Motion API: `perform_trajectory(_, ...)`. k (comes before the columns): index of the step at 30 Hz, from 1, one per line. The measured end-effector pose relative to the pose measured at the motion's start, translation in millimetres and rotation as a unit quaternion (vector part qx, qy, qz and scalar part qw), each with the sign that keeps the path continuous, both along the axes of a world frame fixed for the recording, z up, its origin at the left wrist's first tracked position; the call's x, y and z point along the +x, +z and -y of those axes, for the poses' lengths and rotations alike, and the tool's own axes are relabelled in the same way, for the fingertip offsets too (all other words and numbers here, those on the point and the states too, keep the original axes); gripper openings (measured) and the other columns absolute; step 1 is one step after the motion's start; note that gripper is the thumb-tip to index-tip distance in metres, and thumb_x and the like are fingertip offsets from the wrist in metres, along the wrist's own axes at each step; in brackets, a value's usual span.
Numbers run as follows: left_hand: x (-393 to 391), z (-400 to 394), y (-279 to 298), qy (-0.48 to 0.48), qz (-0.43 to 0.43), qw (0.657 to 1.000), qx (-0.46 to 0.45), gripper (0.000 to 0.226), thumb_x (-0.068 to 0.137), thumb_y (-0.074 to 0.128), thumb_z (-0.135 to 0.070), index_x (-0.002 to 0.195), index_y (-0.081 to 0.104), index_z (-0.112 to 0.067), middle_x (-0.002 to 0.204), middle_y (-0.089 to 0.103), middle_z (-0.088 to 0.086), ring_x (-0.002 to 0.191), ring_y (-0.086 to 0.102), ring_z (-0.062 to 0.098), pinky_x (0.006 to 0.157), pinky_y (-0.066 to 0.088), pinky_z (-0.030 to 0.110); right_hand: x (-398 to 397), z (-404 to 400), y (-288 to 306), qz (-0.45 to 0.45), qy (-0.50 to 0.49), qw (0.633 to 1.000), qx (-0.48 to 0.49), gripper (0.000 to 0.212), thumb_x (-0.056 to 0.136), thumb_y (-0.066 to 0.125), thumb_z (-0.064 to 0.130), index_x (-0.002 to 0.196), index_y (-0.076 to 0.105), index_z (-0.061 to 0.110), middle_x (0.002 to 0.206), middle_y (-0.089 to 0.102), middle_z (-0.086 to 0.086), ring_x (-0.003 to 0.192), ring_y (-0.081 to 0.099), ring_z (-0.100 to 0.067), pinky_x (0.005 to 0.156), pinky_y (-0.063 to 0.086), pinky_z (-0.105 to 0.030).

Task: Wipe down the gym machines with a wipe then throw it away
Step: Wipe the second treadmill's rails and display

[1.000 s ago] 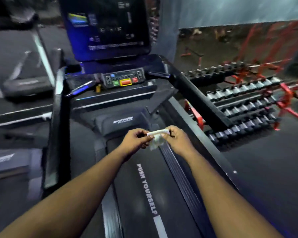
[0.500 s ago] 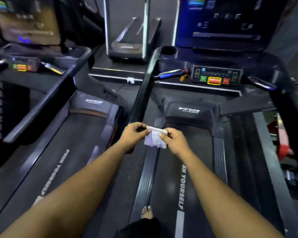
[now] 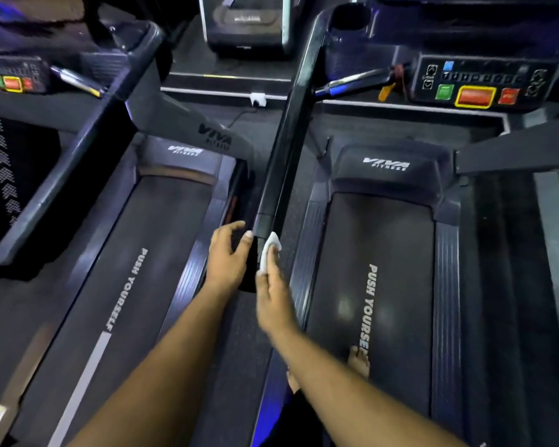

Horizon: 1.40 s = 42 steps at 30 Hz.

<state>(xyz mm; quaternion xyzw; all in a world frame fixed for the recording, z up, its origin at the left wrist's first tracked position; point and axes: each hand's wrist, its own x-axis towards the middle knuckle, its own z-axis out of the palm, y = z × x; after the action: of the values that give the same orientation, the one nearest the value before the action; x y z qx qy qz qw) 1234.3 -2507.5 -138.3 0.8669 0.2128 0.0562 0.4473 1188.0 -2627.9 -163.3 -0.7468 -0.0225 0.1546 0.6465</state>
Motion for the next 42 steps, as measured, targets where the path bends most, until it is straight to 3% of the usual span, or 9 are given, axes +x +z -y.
perform_trajectory(4, 19, 7, 2, -0.038, -0.033, 0.999, -0.010, 0.040, 0.103, 0.058, -0.031, 0.140, 0.054, -0.017, 0.138, 0.052, 0.001, 0.129, 0.050, 0.013, 0.111, 0.040, 0.031, -34, -8, -2, 0.041, 0.011, 0.999, 0.015, 0.076, 0.103, 0.024, 0.062, 0.159, 0.007, 0.015, 0.168, -0.001, 0.006, 0.155, -0.002, -0.004, 0.124, 0.002, -0.021)
perform_trajectory(8, 32, 17, 0, -0.049, -0.064, 0.996, -0.024, 0.046, 0.107, 0.050, -0.027, 0.151, 0.042, -0.014, 0.148, 0.049, 0.006, 0.135, 0.046, 0.017, 0.114, 0.037, 0.033, 8, -5, -7, 0.032, -0.013, 0.999, 0.029, 0.070, 0.104, 0.026, 0.056, 0.159, 0.011, 0.015, 0.167, 0.004, 0.008, 0.155, 0.003, -0.006, 0.127, 0.006, -0.030)
perform_trajectory(12, 33, 18, 4, -0.015, -0.077, 0.996, -0.037, 0.044, 0.110, 0.042, -0.025, 0.152, 0.043, -0.016, 0.153, 0.045, 0.004, 0.140, 0.042, 0.016, 0.119, 0.033, 0.036, 54, -1, -6, 0.016, 0.003, 0.999, 0.041, 0.087, 0.094, 0.018, 0.078, 0.157, 0.001, 0.020, 0.165, -0.003, 0.012, 0.155, -0.004, -0.004, 0.127, 0.001, -0.029)
perform_trajectory(18, 31, 21, 2, -0.010, -0.065, 0.997, 0.048, 0.044, 0.110, 0.040, -0.031, 0.151, 0.046, -0.015, 0.151, 0.050, 0.004, 0.139, 0.043, 0.016, 0.112, 0.033, 0.028, -24, 12, -19, 0.004, 0.094, 0.993, 0.065, 0.086, 0.096, 0.022, 0.074, 0.159, -0.003, 0.022, 0.169, -0.009, 0.007, 0.156, -0.005, -0.008, 0.127, 0.005, -0.030)
perform_trajectory(25, 31, 21, -1, -0.014, -0.067, 0.993, 0.098, 0.048, 0.109, 0.034, -0.038, 0.150, 0.048, -0.018, 0.151, 0.051, 0.002, 0.140, 0.044, 0.018, 0.117, 0.035, 0.040, 55, -10, -12, 0.005, -0.080, 0.993, 0.082, 0.079, 0.101, 0.031, 0.064, 0.156, 0.025, 0.007, 0.162, 0.022, 0.012, 0.151, 0.020, 0.002, 0.122, 0.020, -0.021)
perform_trajectory(27, 32, 20, -3, -0.016, -0.075, 0.991, 0.107, 0.052, 0.107, 0.031, -0.041, 0.152, 0.046, -0.020, 0.155, 0.048, 0.000, 0.145, 0.038, 0.015, 0.121, 0.030, 0.037, 54, -10, -9, -0.010, -0.081, 0.993, 0.085, 0.085, 0.099, 0.031, 0.068, 0.156, 0.026, 0.004, 0.164, 0.025, 0.003, 0.152, 0.021, -0.004, 0.123, 0.022, -0.026)
perform_trajectory(30, 32, 20, -4, -0.013, -0.076, 0.991, 0.109, 0.056, 0.105, 0.029, -0.045, 0.152, 0.046, -0.021, 0.157, 0.045, -0.002, 0.148, 0.034, 0.013, 0.120, 0.025, 0.029, 9, 0, -6, -0.019, 0.012, 0.995, 0.101, 0.083, 0.100, 0.028, 0.068, 0.160, 0.006, 0.015, 0.169, 0.002, 0.002, 0.156, 0.004, -0.013, 0.127, 0.009, -0.040)
perform_trajectory(33, 31, 20, -5, -0.011, -0.069, 0.992, 0.104, 0.053, 0.107, 0.032, -0.043, 0.151, 0.048, -0.019, 0.156, 0.048, -0.001, 0.147, 0.036, 0.014, 0.122, 0.027, 0.035, -24, 7, -8, -0.035, 0.086, 0.989, 0.115, 0.092, 0.093, 0.026, 0.078, 0.160, -0.006, 0.023, 0.168, -0.014, 0.009, 0.156, -0.008, -0.014, 0.128, 0.001, -0.040)
perform_trajectory(42, 33, 20, -4, -0.014, -0.086, 0.986, 0.140, 0.064, 0.102, 0.022, -0.055, 0.154, 0.045, -0.026, 0.159, 0.044, -0.003, 0.150, 0.031, 0.012, 0.122, 0.027, 0.037, 37, 0, -8, -0.056, 0.044, 0.992, 0.099, 0.107, 0.085, 0.022, 0.087, 0.159, -0.015, 0.019, 0.166, -0.024, 0.009, 0.153, -0.019, -0.009, 0.127, -0.002, -0.048)
